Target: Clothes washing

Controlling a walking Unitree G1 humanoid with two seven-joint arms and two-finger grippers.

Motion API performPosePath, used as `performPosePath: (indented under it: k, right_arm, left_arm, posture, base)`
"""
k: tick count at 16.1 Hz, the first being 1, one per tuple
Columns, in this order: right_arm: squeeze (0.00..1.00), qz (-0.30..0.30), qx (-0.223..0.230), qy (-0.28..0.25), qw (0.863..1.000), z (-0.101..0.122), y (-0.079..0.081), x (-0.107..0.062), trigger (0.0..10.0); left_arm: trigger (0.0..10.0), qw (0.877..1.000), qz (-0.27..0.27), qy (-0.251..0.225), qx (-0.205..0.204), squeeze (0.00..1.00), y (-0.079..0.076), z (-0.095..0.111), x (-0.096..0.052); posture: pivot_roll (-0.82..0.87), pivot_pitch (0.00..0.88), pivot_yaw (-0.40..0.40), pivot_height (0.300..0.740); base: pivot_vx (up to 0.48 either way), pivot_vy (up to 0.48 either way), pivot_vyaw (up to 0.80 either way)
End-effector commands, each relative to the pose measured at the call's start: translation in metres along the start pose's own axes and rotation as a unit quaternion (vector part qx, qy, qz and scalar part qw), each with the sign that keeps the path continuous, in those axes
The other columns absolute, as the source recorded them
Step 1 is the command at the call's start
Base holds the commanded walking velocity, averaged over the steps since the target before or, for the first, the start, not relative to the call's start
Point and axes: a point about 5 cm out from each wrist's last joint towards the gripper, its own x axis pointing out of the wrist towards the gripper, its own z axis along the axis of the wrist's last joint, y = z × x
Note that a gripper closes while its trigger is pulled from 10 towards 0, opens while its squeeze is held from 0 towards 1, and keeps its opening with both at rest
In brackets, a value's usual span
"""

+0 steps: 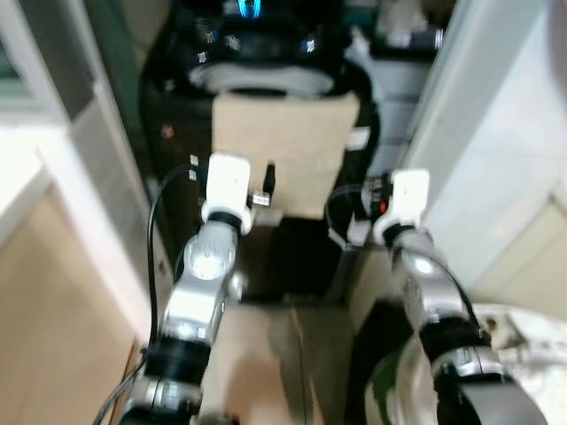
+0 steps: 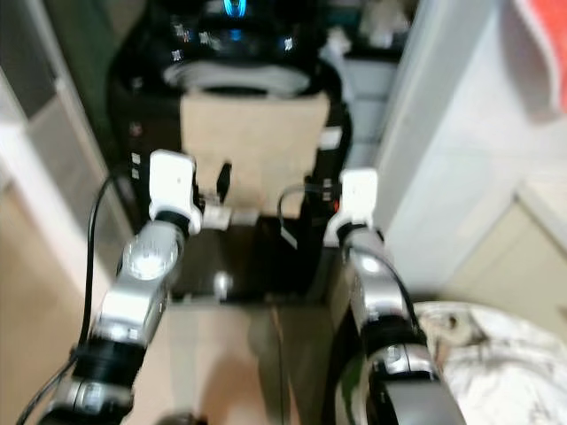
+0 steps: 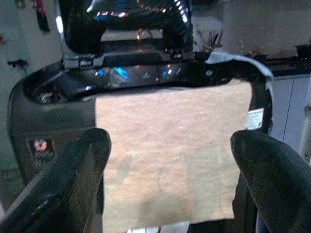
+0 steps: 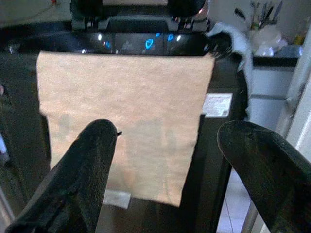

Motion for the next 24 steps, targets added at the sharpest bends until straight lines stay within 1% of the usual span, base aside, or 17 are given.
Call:
performPosePath:
  k: [1,10,12,13,16,17,18,20,22,23,24]
  right_arm:
    - [0.00,-0.006,-0.004,-0.008,1.000,0.004,-0.005,0.001,10.0]
    - [0.00,-0.006,-0.004,-0.008,1.000,0.004,-0.005,0.001,10.0]
    - [0.00,-0.012,-0.005,-0.004,1.000,0.005,-0.004,0.003,10.0]
    - [0.00,-0.014,-0.005,-0.004,1.000,0.005,-0.005,0.003,10.0]
    - [0.00,-0.016,-0.003,-0.006,1.000,0.006,-0.005,0.003,10.0]
    - [0.00,-0.018,-0.002,-0.007,1.000,0.006,-0.005,0.003,10.0]
    - [0.00,-0.019,-0.001,-0.007,1.000,0.006,-0.005,0.003,10.0]
    - [0.00,-0.022,-0.001,-0.008,1.000,0.007,-0.005,0.004,10.0]
    - [0.00,-0.028,0.001,-0.010,1.000,0.006,-0.005,0.003,10.0]
    - [0.00,-0.032,0.003,-0.010,0.999,0.006,-0.006,0.002,10.0]
    - [0.00,-0.047,0.030,-0.007,0.998,0.003,-0.008,0.000,10.0]
  left_arm:
    - [10.0,1.000,0.000,-0.005,0.001,0.00,-0.001,0.004,0.003]
    - [10.0,1.000,0.000,-0.005,0.001,0.00,-0.001,0.004,0.003]
    - [10.0,1.000,-0.006,0.011,-0.012,0.00,0.000,-0.003,0.001]
    - [10.0,1.000,-0.008,0.008,-0.013,0.00,0.001,-0.003,0.001]
    - [10.0,0.999,-0.028,0.002,0.020,0.00,0.002,-0.003,0.004]
    - [10.0,0.999,-0.029,0.006,0.033,0.00,0.006,-0.005,0.007]
    - [10.0,0.999,-0.027,0.010,0.036,0.00,0.009,-0.006,0.008]
    - [10.0,0.999,-0.028,0.014,0.033,0.00,0.011,-0.007,0.009]
    - [10.0,0.999,-0.041,0.018,0.029,0.00,0.008,-0.012,0.007]
    - [10.0,0.999,-0.040,0.023,0.020,0.00,0.008,-0.015,0.006]
    - [10.0,0.999,-0.038,0.032,0.012,0.00,0.010,-0.019,0.005]
  posture:
    - [-0.04,0.000,-0.048,0.731]
    - [-0.04,0.000,-0.048,0.731]
    - [-0.04,0.000,-0.052,0.731]
    - [-0.05,0.000,-0.050,0.731]
    - [-0.05,0.000,-0.042,0.731]
    - [-0.06,0.000,-0.040,0.731]
    - [-0.06,0.000,-0.036,0.731]
    - [-0.07,0.000,-0.025,0.731]
    - [-0.08,0.000,-0.018,0.731]
    - [-0.08,0.000,-0.017,0.731]
    - [-0.08,0.000,-0.015,0.731]
  base:
    - [0.000,0.000,0.00]
    - [0.000,0.000,0.00]
    - [0.000,0.000,0.00]
    - [0.000,0.000,0.00]
    - [0.000,0.000,0.00]
    - [0.000,0.000,0.00]
    - [0.000,0.000,0.00]
    - [0.000,0.000,0.00]
    - [0.000,0.000,0.00]
    - [0.000,0.000,0.00]
    - [0.000,0.000,0.00]
